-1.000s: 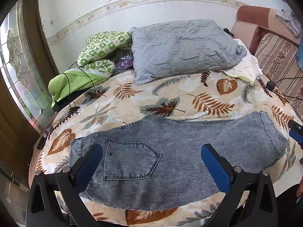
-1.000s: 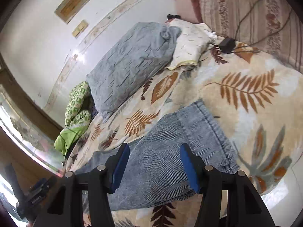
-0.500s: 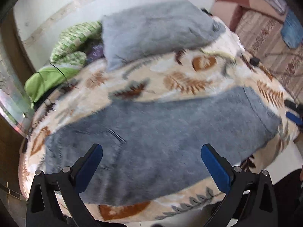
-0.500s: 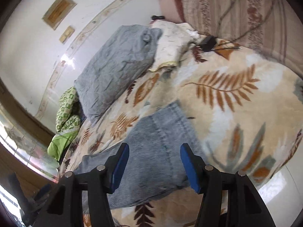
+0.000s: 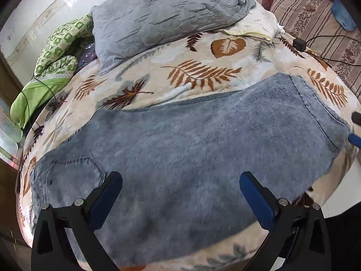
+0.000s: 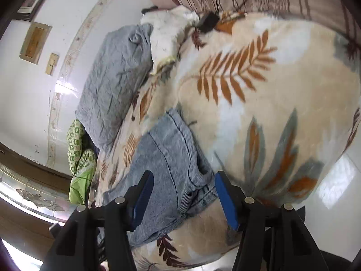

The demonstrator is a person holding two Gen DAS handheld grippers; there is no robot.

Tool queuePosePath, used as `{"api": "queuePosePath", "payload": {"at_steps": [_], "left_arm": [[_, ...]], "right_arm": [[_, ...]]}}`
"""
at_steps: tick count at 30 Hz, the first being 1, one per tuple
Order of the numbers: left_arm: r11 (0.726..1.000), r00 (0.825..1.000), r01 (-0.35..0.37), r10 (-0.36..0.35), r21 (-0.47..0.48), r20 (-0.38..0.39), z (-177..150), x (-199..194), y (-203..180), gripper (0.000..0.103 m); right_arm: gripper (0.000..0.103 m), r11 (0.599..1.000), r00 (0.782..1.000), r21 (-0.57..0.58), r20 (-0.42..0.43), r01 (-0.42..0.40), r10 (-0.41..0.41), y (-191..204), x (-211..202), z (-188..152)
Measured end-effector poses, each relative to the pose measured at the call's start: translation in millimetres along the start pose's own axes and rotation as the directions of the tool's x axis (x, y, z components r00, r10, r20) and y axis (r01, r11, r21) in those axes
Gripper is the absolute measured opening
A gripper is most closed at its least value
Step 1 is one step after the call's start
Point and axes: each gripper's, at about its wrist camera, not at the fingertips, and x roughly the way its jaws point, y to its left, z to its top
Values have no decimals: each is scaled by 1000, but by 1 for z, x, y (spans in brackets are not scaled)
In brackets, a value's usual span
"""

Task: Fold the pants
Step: 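Grasp the jeans leg hem with the right gripper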

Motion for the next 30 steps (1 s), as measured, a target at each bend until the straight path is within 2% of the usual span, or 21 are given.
{"api": "queuePosePath", "payload": {"at_steps": [6, 12, 16, 18, 24, 26, 28, 29, 30], "left_arm": [[999, 1000, -13, 13, -29, 2, 16, 17, 1, 103], [999, 999, 0, -2, -42, -33, 22, 39, -5, 103], [999, 998, 23, -25, -43, -55, 18, 51, -10, 103], [998, 998, 37, -39, -53, -48, 18, 52, -9, 103], [995, 996, 64, -69, -81, -53, 18, 55, -5, 103], [995, 997, 60, -64, -81, -49, 18, 54, -6, 103], [996, 997, 57, -60, -74, -49, 18, 53, -7, 103], [996, 997, 55, -59, -72, -49, 17, 52, -7, 103], [996, 997, 54, -58, -71, -50, 17, 51, -8, 103]], "right_arm": [[61, 1000, 999, 20, -28, 23, -23, -5, 6, -8], [61, 998, 993, 56, -119, -1, 7, -9, 25, -19], [62, 999, 993, 51, -115, 13, -7, -6, 32, -21], [66, 998, 995, 70, -103, 1, 6, -7, 35, -19], [69, 986, 997, 156, -44, -59, 67, -17, 38, -13], [69, 987, 997, 147, -27, -69, 74, -17, 38, -12], [66, 991, 998, 123, -12, -60, 62, -13, 38, -13], [60, 991, 999, 120, -3, -52, 53, -12, 37, -13], [47, 993, 999, 114, 3, -38, 38, -11, 37, -13]]}}
